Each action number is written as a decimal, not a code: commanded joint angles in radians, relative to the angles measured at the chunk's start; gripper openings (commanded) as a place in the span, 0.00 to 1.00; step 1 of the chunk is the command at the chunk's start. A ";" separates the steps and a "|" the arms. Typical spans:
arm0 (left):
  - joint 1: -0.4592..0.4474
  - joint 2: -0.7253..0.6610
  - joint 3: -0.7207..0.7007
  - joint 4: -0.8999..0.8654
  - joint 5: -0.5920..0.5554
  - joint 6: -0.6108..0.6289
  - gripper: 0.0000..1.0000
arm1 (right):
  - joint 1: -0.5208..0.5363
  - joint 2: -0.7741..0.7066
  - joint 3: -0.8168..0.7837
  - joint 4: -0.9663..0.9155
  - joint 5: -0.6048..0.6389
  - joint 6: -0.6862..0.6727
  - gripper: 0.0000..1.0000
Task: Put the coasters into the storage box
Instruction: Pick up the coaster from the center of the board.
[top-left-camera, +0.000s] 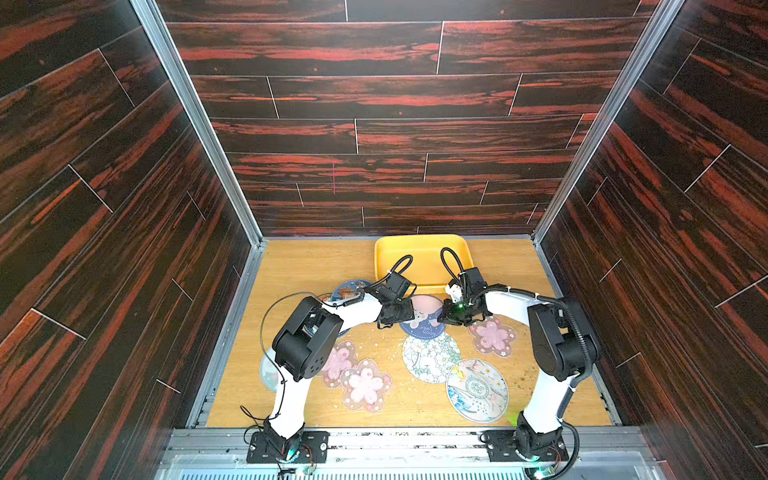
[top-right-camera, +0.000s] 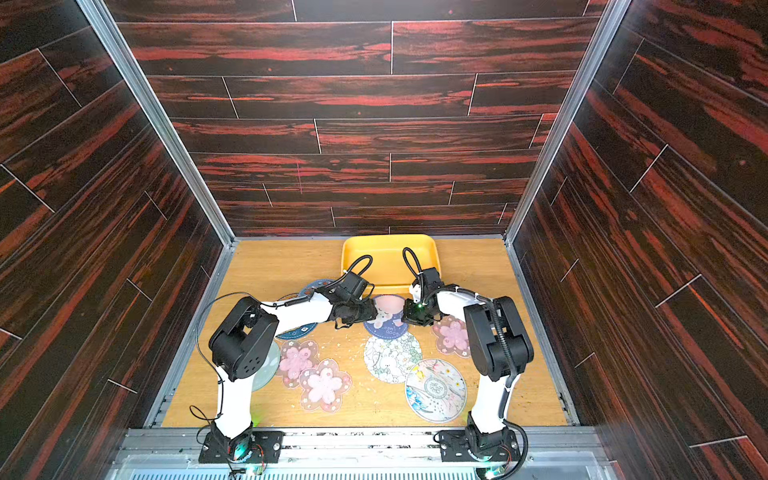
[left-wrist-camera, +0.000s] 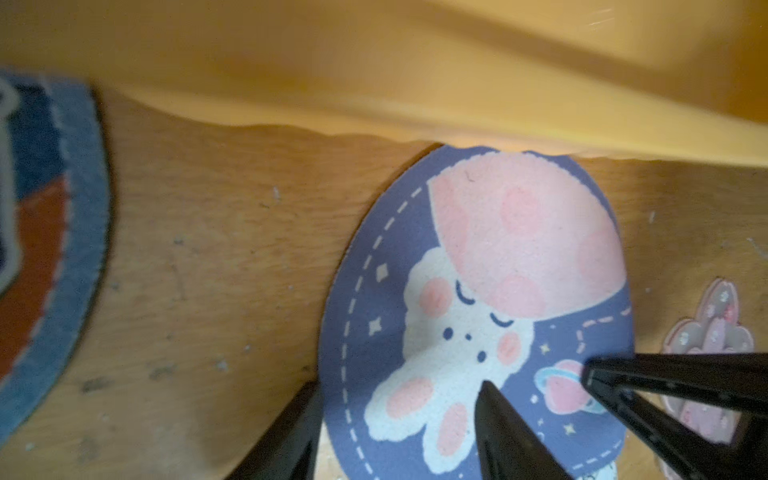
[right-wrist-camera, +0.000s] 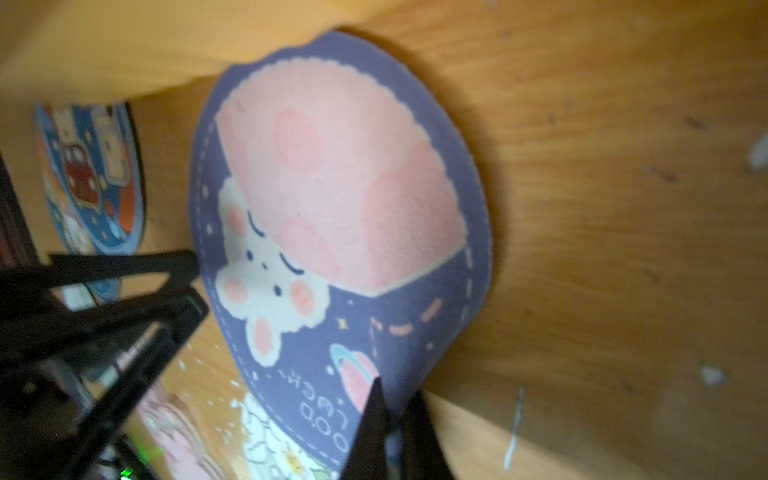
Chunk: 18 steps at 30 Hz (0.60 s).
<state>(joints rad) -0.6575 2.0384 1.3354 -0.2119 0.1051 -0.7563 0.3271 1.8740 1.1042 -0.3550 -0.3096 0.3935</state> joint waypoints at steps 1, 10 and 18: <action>-0.010 -0.025 -0.049 -0.033 0.016 -0.018 0.65 | 0.006 -0.040 -0.001 -0.036 -0.018 0.008 0.00; -0.007 -0.140 -0.147 0.002 -0.012 -0.050 0.70 | 0.009 -0.193 0.048 -0.184 -0.099 -0.011 0.00; 0.002 -0.233 -0.240 0.051 -0.003 -0.073 0.75 | 0.012 -0.295 0.181 -0.312 -0.120 -0.021 0.00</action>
<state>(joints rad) -0.6609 1.8736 1.1206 -0.1799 0.1051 -0.8066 0.3321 1.6379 1.2327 -0.5892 -0.4053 0.3851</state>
